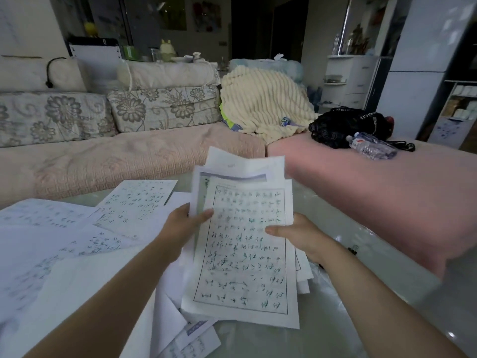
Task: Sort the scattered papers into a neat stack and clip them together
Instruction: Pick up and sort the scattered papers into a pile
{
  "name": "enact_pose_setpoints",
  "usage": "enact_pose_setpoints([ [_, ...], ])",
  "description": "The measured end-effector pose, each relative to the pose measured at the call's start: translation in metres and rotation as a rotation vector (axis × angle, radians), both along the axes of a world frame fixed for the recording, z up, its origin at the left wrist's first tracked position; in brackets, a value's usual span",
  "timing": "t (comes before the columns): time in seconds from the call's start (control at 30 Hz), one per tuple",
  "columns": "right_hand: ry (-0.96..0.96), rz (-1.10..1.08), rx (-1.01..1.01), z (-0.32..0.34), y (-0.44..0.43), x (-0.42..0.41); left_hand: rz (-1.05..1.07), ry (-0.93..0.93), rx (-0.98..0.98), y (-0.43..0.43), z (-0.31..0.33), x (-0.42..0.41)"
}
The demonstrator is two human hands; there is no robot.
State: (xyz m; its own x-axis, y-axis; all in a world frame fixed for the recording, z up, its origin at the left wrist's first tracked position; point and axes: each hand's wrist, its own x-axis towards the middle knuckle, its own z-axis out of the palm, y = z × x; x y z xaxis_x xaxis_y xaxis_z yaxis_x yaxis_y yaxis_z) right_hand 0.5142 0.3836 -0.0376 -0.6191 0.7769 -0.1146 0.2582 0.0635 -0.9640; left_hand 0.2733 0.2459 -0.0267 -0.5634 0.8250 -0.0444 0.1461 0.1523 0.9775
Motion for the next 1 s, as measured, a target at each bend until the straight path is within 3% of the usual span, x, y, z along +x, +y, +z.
enact_pose_setpoints([
  [0.2, 0.009, -0.084, 0.109, 0.012, -0.008, -0.005, 0.131, 0.027, 0.105, -0.009, 0.008, 0.010],
  [0.4, 0.216, -0.208, 0.312, 0.053, -0.032, -0.017, 0.272, 0.034, 0.412, -0.027, 0.054, 0.031],
  [0.53, 0.383, -0.256, 0.355, 0.080, -0.053, -0.020, 0.242, 0.106, 0.562, -0.041, 0.077, 0.044],
  [0.63, 0.414, -0.233, 0.335, 0.087, -0.062, -0.022, 0.239, 0.141, 0.562, -0.048, 0.078, 0.049],
  [0.8, 0.287, -0.193, 0.285, 0.069, -0.067, -0.024, 0.252, 0.129, 0.506, -0.057, 0.066, 0.048],
  [1.0, 0.386, -0.273, 0.296, 0.077, -0.062, -0.023, 0.200, 0.251, 0.490, -0.053, 0.073, 0.046],
])
